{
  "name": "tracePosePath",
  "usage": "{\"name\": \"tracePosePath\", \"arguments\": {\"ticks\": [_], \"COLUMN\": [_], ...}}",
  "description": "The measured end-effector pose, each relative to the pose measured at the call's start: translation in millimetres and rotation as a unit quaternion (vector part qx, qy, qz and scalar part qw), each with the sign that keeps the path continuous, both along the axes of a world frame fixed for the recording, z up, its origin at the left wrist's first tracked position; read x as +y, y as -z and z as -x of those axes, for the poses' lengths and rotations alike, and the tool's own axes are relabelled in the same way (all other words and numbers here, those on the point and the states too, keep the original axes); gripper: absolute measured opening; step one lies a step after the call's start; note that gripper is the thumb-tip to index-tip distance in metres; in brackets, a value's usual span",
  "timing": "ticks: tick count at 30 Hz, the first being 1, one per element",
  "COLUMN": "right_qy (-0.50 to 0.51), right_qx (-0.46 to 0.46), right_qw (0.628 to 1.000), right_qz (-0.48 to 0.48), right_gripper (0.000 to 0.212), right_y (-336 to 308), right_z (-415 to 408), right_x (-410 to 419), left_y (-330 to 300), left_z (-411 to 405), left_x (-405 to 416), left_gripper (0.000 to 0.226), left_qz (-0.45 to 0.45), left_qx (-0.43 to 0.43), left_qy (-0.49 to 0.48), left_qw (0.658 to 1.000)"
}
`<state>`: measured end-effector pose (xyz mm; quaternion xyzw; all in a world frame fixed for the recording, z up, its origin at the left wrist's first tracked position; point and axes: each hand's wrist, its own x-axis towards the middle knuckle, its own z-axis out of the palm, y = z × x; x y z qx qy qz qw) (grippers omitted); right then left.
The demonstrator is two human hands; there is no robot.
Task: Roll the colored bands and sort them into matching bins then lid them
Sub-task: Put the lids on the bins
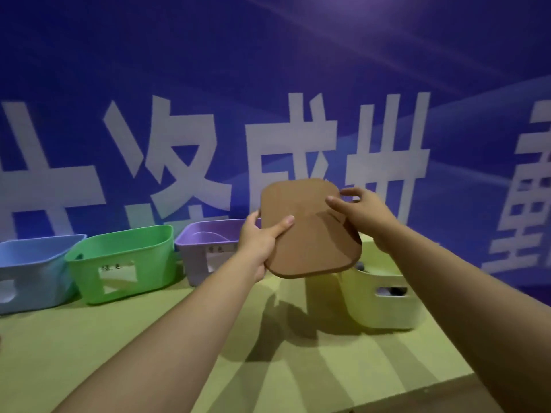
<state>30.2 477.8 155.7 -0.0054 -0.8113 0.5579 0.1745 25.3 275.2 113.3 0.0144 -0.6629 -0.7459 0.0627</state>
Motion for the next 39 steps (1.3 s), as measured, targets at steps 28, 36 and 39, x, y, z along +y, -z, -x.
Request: {"name": "tracePosePath", "arguments": {"ticks": [28,36,39], "right_qy": [0.102,0.136,0.142], "right_qx": [-0.132,-0.146,-0.16], "right_qw": [0.968,0.939,0.933], "right_qz": [-0.185,-0.279,-0.29], "right_gripper": [0.046,0.038,0.04], "right_y": [74,66,63], "right_z": [35,27,29], "right_x": [132,133,133], "left_y": [70,78,75], "left_z": [67,55,54], "left_x": [164,168,166], "left_gripper": [0.068,0.091,0.095], "left_qz": [0.083,0.141,0.199], "left_qx": [-0.079,-0.078,-0.066], "left_qy": [0.073,0.046,0.048], "left_qw": [0.991,0.986,0.977]}}
